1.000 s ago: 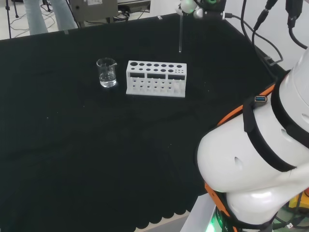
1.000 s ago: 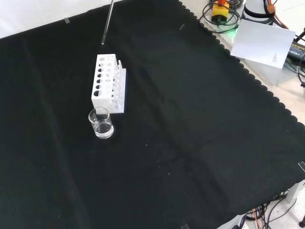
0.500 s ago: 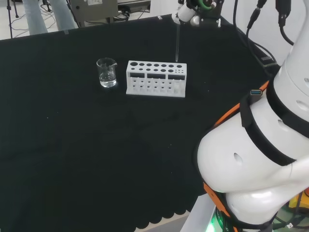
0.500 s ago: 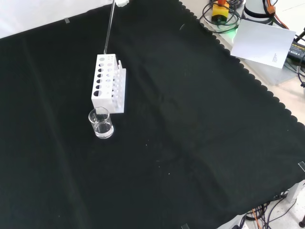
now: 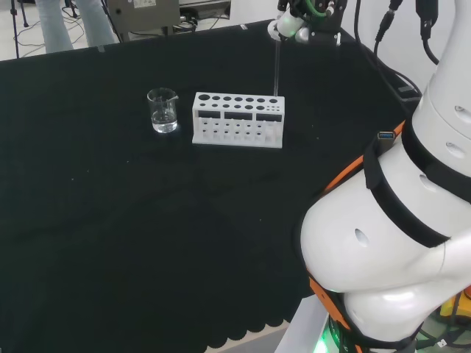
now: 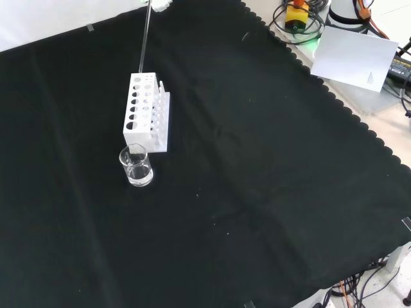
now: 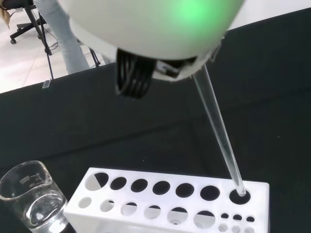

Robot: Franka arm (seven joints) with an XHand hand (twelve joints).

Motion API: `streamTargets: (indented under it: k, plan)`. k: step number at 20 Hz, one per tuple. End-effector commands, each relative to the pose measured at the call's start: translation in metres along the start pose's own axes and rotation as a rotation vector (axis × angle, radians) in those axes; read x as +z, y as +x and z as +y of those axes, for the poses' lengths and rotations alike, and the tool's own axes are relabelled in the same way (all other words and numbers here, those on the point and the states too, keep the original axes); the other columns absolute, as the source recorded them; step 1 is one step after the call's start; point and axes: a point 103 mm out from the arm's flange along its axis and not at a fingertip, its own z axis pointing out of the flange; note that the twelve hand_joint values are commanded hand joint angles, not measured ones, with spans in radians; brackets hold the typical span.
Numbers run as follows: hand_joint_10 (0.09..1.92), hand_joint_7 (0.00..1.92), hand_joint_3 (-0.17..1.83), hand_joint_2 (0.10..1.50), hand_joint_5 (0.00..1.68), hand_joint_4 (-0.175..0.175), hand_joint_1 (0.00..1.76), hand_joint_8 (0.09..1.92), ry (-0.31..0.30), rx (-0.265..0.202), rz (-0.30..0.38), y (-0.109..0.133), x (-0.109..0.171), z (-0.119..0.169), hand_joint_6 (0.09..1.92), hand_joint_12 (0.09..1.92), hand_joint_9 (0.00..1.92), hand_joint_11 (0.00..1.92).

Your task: Put the glass rod back on the white test tube rack.

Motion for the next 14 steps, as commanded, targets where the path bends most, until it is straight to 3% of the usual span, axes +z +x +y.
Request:
streamTargets:
  k: [1, 14]
  plan:
    - [0.62, 1.69, 0.97, 0.44, 1.4, -0.175, 1.23, 0.85, 0.002, -0.003, -0.003, 0.0011, 0.0006, 0.0002, 0.6, 0.7, 1.92, 1.37]
    - [0.62, 1.69, 0.97, 0.44, 1.4, -0.175, 1.23, 0.85, 0.012, -0.006, -0.012, 0.0059, 0.0028, 0.0032, 0.6, 0.7, 1.92, 1.37]
